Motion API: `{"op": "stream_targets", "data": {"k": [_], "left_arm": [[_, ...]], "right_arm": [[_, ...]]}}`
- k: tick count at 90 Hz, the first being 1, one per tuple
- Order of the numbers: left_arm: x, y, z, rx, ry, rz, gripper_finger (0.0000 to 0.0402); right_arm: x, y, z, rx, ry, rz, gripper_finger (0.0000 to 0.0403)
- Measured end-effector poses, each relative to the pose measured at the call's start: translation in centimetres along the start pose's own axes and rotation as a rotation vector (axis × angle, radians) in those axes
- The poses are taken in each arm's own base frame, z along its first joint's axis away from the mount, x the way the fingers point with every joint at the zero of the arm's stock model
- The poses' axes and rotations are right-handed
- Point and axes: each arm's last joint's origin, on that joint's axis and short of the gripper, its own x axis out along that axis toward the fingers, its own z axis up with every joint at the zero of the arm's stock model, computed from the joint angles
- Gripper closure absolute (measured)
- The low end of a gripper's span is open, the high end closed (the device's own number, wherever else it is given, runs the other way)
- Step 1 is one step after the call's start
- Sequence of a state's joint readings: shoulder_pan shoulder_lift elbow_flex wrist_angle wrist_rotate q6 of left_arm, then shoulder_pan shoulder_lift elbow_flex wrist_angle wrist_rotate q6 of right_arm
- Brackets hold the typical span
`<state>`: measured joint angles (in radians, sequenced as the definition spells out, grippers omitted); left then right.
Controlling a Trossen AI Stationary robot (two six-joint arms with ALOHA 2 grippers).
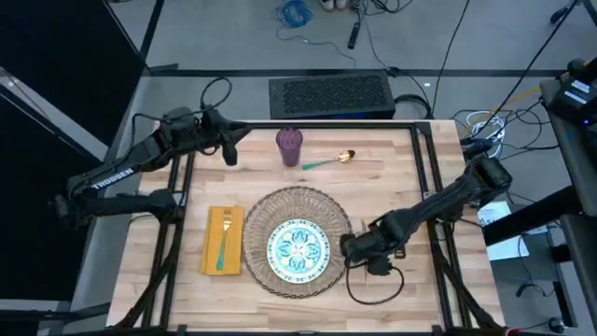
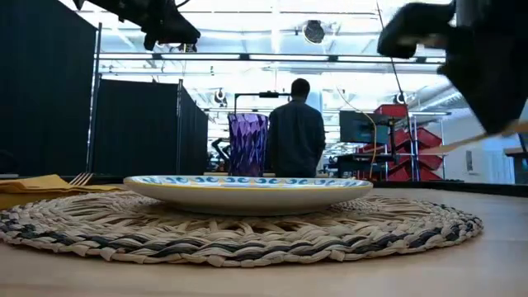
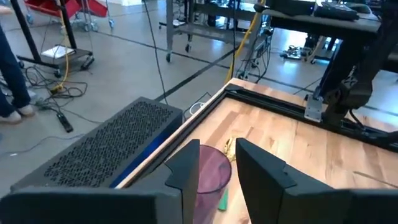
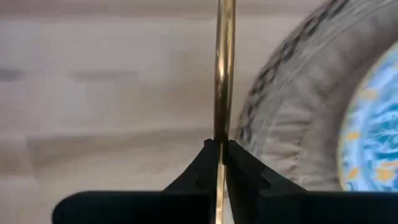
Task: Set table place
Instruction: Move the gold table knife to the right of the brown tablemat
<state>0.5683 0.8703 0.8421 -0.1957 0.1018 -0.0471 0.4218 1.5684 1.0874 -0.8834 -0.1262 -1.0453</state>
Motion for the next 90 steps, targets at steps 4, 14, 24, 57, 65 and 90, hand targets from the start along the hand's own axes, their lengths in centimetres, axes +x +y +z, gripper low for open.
{"op": "stream_targets", "data": {"k": [4,14,24,57,65,90], "left_arm": [[0.0,-0.1,0.0,0.000,0.000,0.000,0.0314],[0.0,-0.3,0.0,0.003,0.001,-0.005,0.0314],[0.0,-0.4,-0.1,0.004,0.006,-0.001,0.0314],[0.0,-0.3,0.0,0.040,-0.005,0.009,0.0314],[0.0,-0.3,0.0,0.041,-0.004,0.009,0.0314],[0.0,-0.3,0.0,0.044,-0.002,0.009,0.0314]], "right_arm": [[0.0,-0.2,-0.3,0.019,-0.012,-0.003,0.0403],[0.7,-0.2,-1.8,-0.002,0.033,-0.002,0.0403],[1.7,-0.2,-2.9,-0.006,0.038,-0.013,0.0403],[2.7,-0.6,-4.2,-0.003,0.003,-0.050,0.0403],[3.1,-0.8,-4.7,0.011,0.010,-0.035,0.0403],[4.3,-1.1,-5.2,-0.006,0.029,0.010,0.0403]]}}
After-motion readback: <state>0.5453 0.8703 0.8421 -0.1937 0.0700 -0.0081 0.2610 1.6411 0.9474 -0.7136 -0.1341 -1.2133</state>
